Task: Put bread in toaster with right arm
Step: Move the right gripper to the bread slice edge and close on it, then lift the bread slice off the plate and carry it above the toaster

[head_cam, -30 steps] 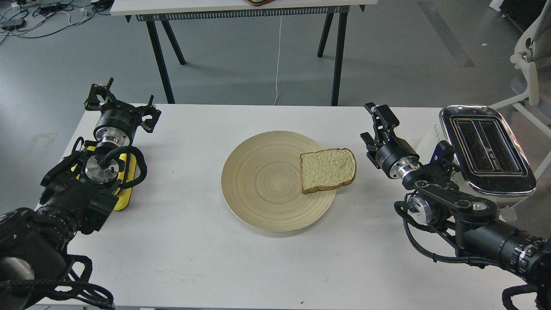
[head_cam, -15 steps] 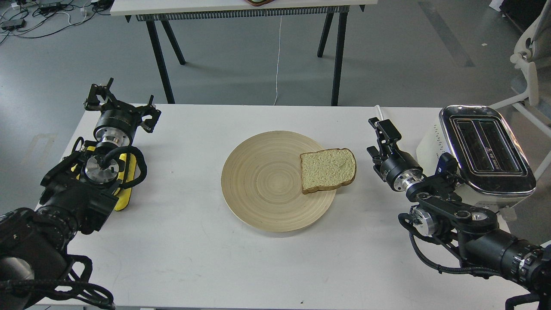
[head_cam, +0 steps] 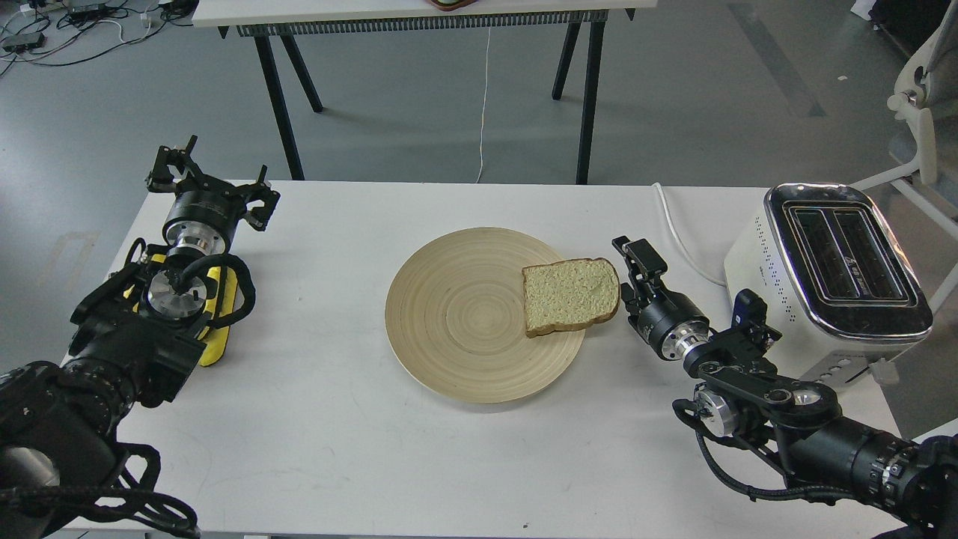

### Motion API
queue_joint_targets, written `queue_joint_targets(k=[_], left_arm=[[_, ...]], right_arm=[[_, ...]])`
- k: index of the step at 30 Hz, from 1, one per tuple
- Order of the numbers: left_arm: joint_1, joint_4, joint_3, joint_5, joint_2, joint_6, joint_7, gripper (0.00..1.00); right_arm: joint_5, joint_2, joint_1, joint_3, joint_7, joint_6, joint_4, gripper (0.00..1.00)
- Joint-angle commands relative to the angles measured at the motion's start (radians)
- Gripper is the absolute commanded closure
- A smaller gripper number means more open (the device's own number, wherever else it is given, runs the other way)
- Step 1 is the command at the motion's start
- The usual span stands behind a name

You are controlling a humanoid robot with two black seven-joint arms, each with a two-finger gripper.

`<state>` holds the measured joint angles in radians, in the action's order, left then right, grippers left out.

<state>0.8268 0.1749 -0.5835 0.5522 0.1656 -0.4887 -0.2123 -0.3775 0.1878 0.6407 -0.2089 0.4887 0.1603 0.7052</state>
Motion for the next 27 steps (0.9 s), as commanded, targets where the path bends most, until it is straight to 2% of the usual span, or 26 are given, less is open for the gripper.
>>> queue_joint_targets(k=[1, 7, 13, 24, 27], left_arm=[[0.0, 0.0, 0.001, 0.0, 0.0, 0.0, 0.001, 0.0], [0.0, 0.0, 0.001, 0.0, 0.0, 0.0, 0.001, 0.0], [0.0, 0.0, -0.001, 0.0, 0.0, 0.0, -0.001, 0.0], [0.0, 0.0, -0.001, 0.0, 0.0, 0.0, -0.001, 0.0], [0.0, 0.0, 0.001, 0.0, 0.0, 0.0, 0.001, 0.0]], right_arm=[[-0.003, -0.007, -0.001, 0.015, 0.0, 0.001, 0.002, 0.22], [-0.003, -0.007, 0.001, 0.065, 0.0, -0.001, 0.007, 0.4], [-0.003, -0.007, 0.001, 0.066, 0.0, -0.001, 0.014, 0.47], [-0.003, -0.005, 0.007, 0.066, 0.0, -0.001, 0.016, 0.8], [-0.001, -0.001, 0.01, 0.066, 0.0, -0.001, 0.016, 0.84]])
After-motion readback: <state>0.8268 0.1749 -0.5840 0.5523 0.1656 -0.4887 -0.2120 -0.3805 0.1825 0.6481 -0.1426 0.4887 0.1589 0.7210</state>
